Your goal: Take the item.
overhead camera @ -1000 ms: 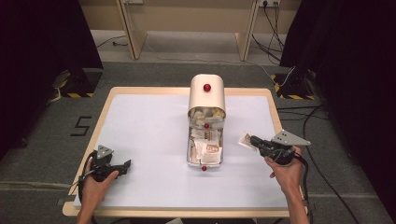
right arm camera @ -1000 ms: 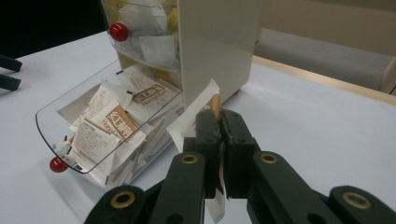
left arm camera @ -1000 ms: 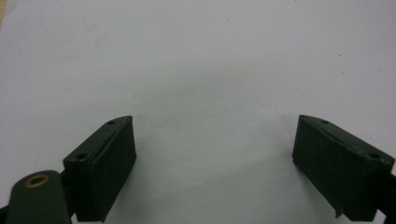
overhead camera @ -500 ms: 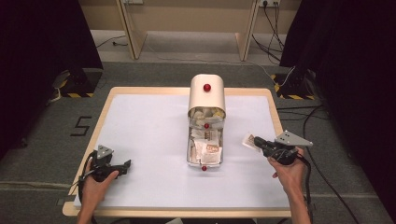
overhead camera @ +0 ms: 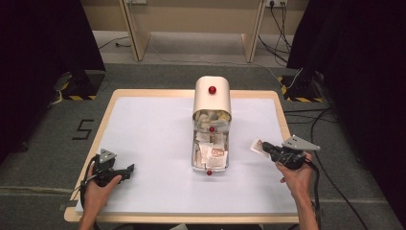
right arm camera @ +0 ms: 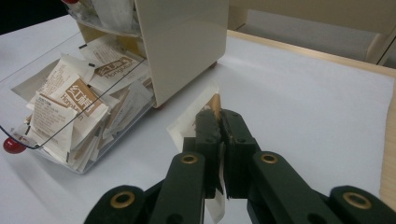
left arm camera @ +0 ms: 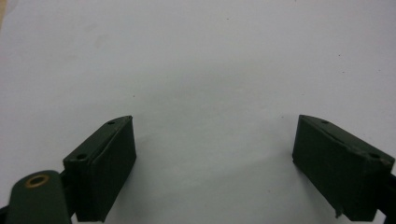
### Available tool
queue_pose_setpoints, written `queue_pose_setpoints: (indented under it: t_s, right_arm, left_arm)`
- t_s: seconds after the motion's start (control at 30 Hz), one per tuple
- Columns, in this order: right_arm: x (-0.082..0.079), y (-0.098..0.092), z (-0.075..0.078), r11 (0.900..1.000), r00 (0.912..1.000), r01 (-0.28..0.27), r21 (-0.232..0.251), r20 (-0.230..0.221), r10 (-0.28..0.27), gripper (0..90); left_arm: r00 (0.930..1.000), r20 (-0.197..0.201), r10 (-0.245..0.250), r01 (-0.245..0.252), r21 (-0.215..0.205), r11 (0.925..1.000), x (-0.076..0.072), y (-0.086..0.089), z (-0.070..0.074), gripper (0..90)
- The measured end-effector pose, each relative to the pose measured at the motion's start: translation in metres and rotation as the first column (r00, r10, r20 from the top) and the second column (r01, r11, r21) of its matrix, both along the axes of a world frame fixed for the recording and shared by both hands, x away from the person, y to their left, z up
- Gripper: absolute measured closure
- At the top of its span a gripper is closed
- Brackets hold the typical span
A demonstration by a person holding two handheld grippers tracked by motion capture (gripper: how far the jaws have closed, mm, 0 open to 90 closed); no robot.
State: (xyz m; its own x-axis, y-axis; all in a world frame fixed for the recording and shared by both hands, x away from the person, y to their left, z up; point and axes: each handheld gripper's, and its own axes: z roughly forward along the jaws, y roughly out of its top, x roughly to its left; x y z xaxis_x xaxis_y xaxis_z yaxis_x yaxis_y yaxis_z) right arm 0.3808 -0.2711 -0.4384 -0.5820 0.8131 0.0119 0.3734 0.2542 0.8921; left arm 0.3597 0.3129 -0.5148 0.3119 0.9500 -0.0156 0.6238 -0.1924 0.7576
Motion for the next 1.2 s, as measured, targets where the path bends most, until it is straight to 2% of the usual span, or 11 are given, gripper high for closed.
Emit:
queue_pose_setpoints:
  t_s: [0.97,1.2]
  right_arm:
    - [0.007,0.016,-0.021,0.998,0.997,-0.042,-0.04,-0.066,0.039,86.1]
    - [0.009,0.02,-0.027,0.997,0.9956,-0.051,-0.065,-0.082,0.046,86.0]
  left_arm:
    - [1.0,0.0,0.0,0.0,0.0,1.0,0.0,0.0,0.0,12.5]
    - [1.0,0.0,0.0,0.0,0.0,1.0,0.0,0.0,0.0,12.5]
